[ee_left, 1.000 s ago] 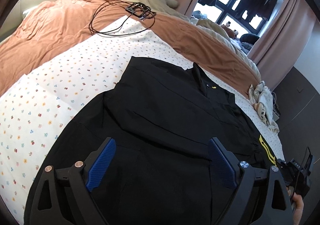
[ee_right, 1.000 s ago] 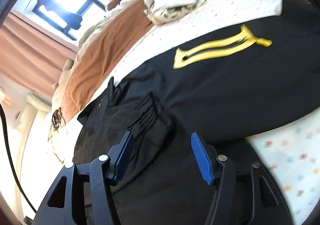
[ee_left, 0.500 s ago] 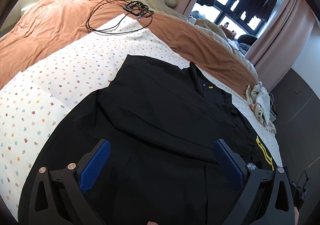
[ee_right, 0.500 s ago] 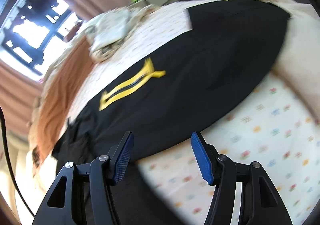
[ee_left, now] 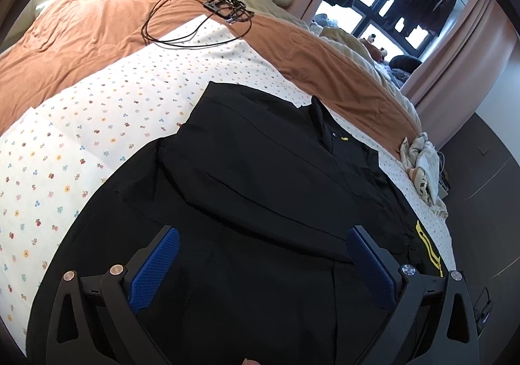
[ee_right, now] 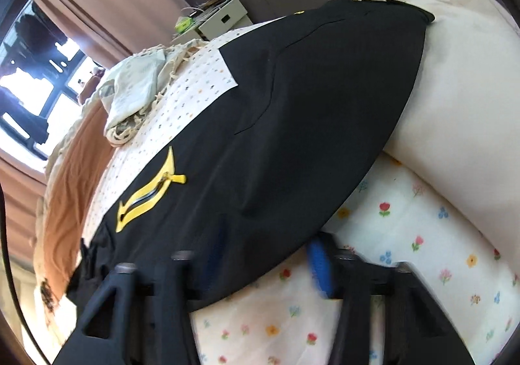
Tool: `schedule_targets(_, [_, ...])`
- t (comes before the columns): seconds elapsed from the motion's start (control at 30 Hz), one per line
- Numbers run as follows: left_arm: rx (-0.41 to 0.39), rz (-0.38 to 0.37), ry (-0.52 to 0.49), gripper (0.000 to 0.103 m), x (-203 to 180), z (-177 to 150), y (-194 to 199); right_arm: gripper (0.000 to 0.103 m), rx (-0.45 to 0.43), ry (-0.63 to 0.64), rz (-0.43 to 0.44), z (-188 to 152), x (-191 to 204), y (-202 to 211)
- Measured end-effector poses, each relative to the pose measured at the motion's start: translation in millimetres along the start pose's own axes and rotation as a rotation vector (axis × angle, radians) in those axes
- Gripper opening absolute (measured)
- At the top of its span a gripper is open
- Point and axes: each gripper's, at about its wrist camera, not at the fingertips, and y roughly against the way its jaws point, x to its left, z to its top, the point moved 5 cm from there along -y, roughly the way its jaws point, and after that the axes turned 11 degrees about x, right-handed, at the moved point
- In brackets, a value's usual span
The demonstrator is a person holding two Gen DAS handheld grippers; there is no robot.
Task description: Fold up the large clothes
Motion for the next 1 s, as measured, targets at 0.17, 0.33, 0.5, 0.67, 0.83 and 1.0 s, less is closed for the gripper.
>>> schedule_targets(0.17, [-0.005,-0.014,0.019,0.102,3,2,3,0.005,-0.03,0.048,0.108,-3,27,16])
schedule_targets(0.33, [-0.017,-0.032,0.047,0.102,8,3,10,0.004,-0.129,0.221,0.144,-18,83,52])
schedule_targets(0.5, [-0.028,-0.057,0.08,0.102,13,4,20,0.004,-0.154,0.315,0.239,-43,132,81])
schedule_targets(0.67, [-0.038,-0.07,0.088,0.102,17,5,31,0.004,-0.151,0.407,0.355,-78,179,103])
schedule_targets(0.83, [-0.042,-0.091,0.112,0.102,24,4,42,0.004,-0.11,0.511,0.465,-120,223,109])
schedule_targets(1.0, [-0.05,-0.096,0.117,0.102,32,6,49,0.004,-0.055,0.594,0.514,-158,256,99])
